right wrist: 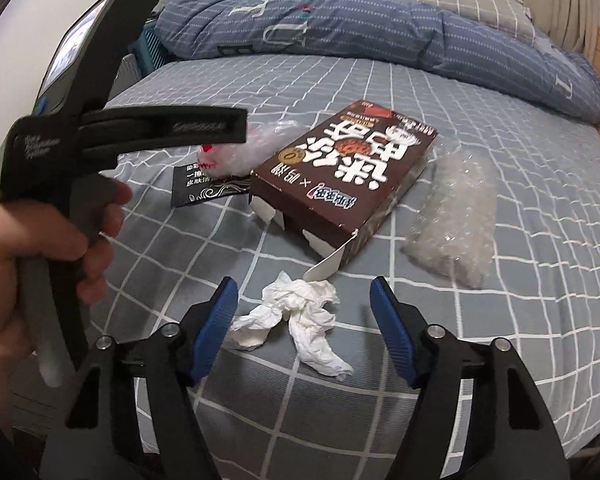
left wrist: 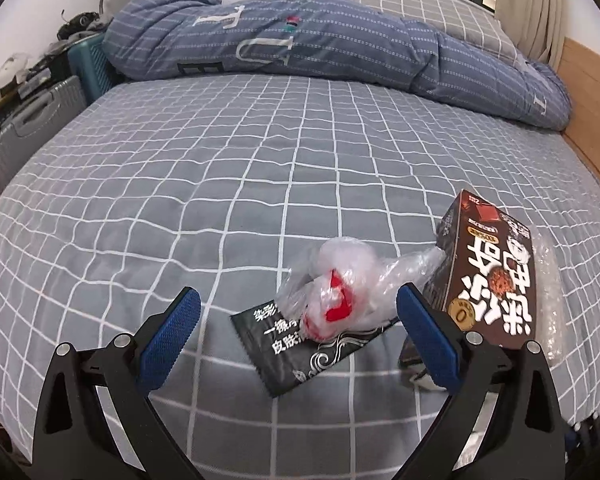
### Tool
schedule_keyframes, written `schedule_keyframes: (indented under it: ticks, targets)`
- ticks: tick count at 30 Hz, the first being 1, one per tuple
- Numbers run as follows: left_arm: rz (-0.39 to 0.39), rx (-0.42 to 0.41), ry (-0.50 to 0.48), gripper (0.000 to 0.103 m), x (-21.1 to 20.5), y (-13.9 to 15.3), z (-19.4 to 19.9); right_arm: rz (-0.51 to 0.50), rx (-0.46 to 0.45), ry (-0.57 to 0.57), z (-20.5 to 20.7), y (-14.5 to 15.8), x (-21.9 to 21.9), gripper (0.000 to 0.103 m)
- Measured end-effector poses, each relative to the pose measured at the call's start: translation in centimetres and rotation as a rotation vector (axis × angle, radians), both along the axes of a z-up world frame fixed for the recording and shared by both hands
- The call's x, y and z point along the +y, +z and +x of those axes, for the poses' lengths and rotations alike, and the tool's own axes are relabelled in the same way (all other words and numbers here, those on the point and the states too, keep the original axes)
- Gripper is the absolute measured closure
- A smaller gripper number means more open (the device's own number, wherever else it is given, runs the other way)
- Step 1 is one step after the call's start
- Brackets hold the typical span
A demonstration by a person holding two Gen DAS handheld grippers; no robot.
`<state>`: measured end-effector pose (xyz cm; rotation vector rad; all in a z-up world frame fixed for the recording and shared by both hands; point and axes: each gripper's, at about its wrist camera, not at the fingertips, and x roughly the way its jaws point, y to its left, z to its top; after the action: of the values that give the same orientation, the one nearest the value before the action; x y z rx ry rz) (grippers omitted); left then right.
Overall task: Collect trash
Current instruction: 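Grasp the white tissue with the right tool while the left tool grasps the red-printed plastic bag, then lift the tissue and plastic bag and carry them toward the bin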
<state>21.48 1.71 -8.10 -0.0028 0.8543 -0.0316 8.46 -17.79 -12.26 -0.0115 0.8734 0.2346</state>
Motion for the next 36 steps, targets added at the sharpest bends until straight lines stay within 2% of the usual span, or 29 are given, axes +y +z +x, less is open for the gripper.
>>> schedule_keyframes:
  ticks: [7,13,15,18,21,36]
  targets:
    - [0.009,0.019,-0.025,0.014,-1.0,-0.8,1.2,0.031,0.04,0.015,0.5,-0.8,0.1,0.05]
    - [0.021,0.033,-0.037,0.033,-1.5,-0.9,1.4,0.05,0.091,0.021,0.8,-1.5,0.2,0.06]
    - [0.017,0.053,-0.045,0.043,-1.6,-1.3,1.5,0.048,0.095,0.023,0.7,-1.6,0.3,0.065]
    - [0.013,0.061,-0.047,0.049,-1.7,-1.7,1.7,0.047,0.103,0.027,0.6,-1.7,0.3,0.075]
    - [0.019,0.058,-0.059,0.054,-2.0,-1.7,1.6,0.054,0.112,0.033,0.5,-1.8,0.4,0.081]
    - [0.008,0.048,-0.038,0.058,-1.7,-1.1,0.8,0.064,0.099,0.026,0.3,-0.7,-0.3,0.084]
